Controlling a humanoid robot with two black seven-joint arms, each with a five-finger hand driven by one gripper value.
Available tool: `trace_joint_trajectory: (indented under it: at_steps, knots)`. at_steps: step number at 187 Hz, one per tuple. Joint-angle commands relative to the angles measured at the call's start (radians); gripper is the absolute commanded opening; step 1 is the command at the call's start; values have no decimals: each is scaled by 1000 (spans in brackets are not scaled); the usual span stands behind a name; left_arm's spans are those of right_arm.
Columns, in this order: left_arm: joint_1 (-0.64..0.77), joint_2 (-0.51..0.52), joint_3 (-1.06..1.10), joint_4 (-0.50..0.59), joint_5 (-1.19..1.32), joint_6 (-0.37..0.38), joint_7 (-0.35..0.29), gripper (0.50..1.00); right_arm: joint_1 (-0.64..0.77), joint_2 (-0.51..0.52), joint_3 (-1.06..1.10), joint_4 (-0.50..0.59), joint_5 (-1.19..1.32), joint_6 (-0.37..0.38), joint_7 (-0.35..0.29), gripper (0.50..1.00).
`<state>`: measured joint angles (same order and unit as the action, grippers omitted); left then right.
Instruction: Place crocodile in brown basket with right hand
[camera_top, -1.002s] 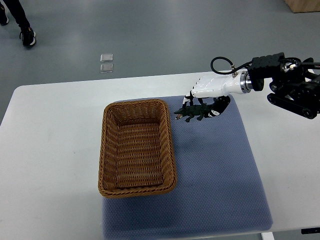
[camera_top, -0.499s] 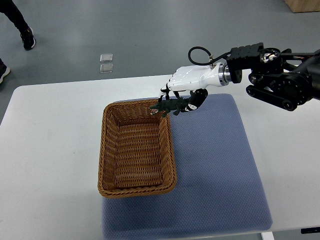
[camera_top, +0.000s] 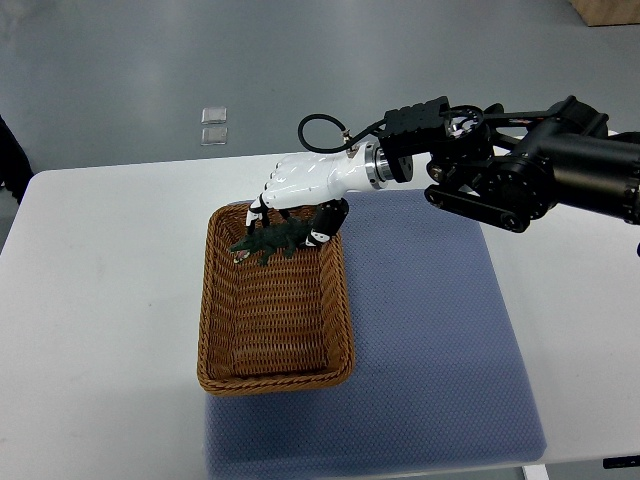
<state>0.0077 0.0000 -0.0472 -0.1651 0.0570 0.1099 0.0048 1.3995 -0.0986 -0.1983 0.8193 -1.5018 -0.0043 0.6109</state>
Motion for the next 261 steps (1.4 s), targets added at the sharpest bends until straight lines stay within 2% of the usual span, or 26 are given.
trace_joint_trajectory:
  at_steps: [1, 23, 27, 66, 78, 92, 104, 131, 150, 184, 205, 219, 240, 261]
  knots:
    - [0, 0, 0, -1, 0, 1, 0, 1000, -8, 37, -3, 0, 0, -3, 0, 733]
    - [0, 0, 0, 1, 0, 1, 0, 1000, -37, 53, -3, -5, 5, -8, 0, 907]
    - [0, 0, 0, -1, 0, 1, 0, 1000, -45, 53, -4, -5, 11, -8, 0, 915]
    - [0, 0, 0, -1, 1, 1, 0, 1000, -73, 34, 3, -9, 74, -13, 0, 926]
    - [0, 0, 0, 1, 0, 1, 0, 1000, -74, 0, 46, -9, 115, -28, 0, 926]
    - [0, 0, 0, 1, 0, -1, 0, 1000, -79, -50, 126, -9, 193, -5, 0, 924]
    - [0, 0, 1, 1, 0, 1, 0, 1000, -97, -92, 178, -9, 276, 55, 0, 926]
    - [0, 0, 0, -1, 1, 1, 0, 1000, -169, -200, 310, -9, 551, 268, 0, 926]
    - [0, 0, 0, -1, 0, -1, 0, 1000, -244, -239, 405, -9, 701, 331, 0, 928]
    - [0, 0, 1, -1, 0, 1, 0, 1000, -390, -274, 520, -15, 936, 351, -195, 928]
    - [0, 0, 1, 1, 0, 1, 0, 1000, -456, -283, 576, -20, 1197, 351, -327, 928]
    - [0, 0, 1, 1, 0, 1, 0, 1000, -481, -283, 594, -61, 1409, 349, -413, 928]
    - [0, 0, 1, 1, 0, 1, 0, 1000, -485, -274, 591, -138, 1626, 349, -480, 928]
    - [0, 0, 1, 1, 0, -1, 0, 1000, -501, -273, 592, -158, 1698, 349, -510, 928]
